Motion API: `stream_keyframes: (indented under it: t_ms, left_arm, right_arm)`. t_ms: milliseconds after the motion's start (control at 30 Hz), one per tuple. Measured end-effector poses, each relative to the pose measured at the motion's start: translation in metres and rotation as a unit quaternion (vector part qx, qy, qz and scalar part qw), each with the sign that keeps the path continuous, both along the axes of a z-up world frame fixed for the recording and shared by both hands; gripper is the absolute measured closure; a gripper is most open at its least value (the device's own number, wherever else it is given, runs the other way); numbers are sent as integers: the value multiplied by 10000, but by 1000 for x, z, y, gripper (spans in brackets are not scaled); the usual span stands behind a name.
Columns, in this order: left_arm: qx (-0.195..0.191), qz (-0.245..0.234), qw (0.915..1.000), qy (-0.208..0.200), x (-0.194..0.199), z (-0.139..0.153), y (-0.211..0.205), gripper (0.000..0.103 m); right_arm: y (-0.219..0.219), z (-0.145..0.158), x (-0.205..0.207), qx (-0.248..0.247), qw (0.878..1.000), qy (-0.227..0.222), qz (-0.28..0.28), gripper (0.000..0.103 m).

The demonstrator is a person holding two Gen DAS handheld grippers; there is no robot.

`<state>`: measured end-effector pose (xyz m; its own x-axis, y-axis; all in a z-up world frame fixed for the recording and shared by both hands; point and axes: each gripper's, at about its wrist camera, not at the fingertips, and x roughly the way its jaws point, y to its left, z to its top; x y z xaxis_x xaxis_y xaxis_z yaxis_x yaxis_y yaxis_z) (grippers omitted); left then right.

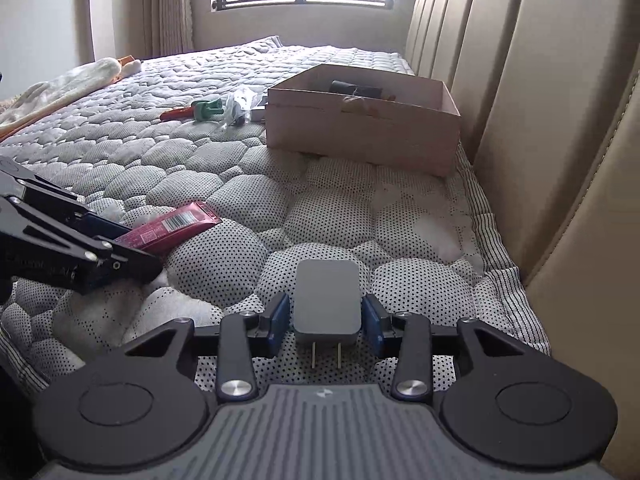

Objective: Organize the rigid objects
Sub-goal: 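Carry the toothpaste tube and plug adapter toward the pink box with both grippers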

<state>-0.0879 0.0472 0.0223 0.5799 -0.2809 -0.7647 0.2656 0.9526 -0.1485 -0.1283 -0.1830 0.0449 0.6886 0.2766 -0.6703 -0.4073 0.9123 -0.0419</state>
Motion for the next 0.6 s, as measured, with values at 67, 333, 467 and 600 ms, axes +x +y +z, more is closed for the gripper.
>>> stream_keyframes:
  t_ms: [67,333,467,600]
  left_arm:
    - [-16,-48,10000,-38,-2,-1,0,62]
    - [206,168,9983,-522,-15,-7,-8,68]
    - [320,131,9979,-552,-14,-4,-11,69]
    - [234,167,9985,-473,-13,-2,-9,69]
  right_arm:
    - [0,-1,1,7,10000,8,-8,63]
    - [10,-3,1,-255,9996,-132,-29,63]
    - [11,-2,-2,-310,9994,-168,-59,63]
    - [11,-2,-6,-327,9993,-181,-16,70]
